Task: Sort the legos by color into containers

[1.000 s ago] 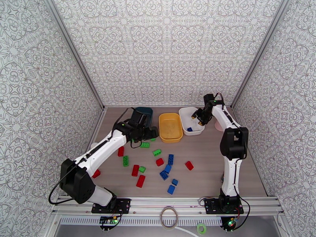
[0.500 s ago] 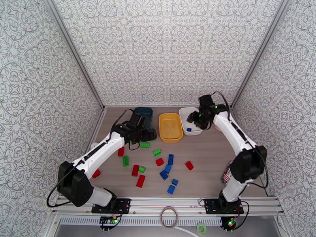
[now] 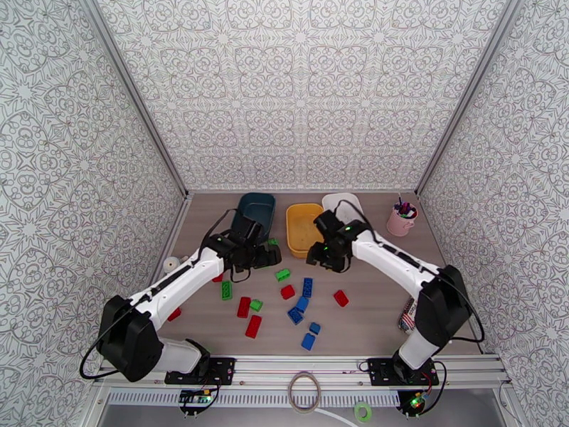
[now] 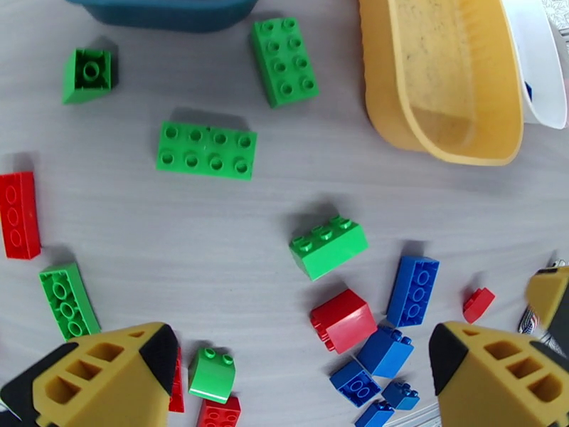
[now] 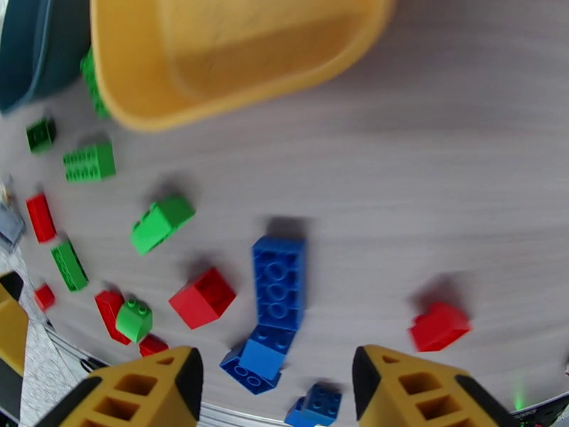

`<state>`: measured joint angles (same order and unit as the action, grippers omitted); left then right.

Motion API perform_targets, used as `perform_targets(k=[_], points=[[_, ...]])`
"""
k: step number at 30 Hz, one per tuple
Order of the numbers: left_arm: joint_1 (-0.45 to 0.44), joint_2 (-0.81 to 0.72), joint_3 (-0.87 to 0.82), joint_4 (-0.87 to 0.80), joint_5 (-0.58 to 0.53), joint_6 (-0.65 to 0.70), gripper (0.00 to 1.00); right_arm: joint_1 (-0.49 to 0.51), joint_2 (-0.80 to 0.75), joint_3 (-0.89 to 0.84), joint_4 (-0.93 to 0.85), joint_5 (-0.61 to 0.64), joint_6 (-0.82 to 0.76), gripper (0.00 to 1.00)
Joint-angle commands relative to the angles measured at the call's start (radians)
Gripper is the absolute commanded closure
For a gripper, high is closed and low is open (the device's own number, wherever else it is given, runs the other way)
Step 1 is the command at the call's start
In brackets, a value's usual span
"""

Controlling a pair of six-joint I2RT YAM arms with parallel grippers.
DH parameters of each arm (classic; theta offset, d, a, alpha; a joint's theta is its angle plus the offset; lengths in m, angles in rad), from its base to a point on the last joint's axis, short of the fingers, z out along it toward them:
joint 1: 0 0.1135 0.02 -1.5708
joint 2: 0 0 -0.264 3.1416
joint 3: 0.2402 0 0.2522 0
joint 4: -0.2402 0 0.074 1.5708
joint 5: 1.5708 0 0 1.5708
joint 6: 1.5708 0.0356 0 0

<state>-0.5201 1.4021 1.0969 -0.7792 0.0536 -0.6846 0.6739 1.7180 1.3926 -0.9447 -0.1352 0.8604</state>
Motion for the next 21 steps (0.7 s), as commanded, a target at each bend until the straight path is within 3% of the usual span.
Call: perform_targets(k=[1,10,21], points=[[-0.002,-0.048,-0.036,0.015,-0.015,-0.032,0.01,0.041,0.072,0.009,0.002,0.009,0.034,0.40],[0.045,-0.133,-0.124,0.008,0.000,-0.046,0.01,0.088,0.198,0.050,-0.026,0.025,0.023,0.41],[0.067,-0.151,-0.143,0.000,0.020,-0.033,0.01,0.115,0.281,0.059,-0.019,0.027,0.040,0.50]])
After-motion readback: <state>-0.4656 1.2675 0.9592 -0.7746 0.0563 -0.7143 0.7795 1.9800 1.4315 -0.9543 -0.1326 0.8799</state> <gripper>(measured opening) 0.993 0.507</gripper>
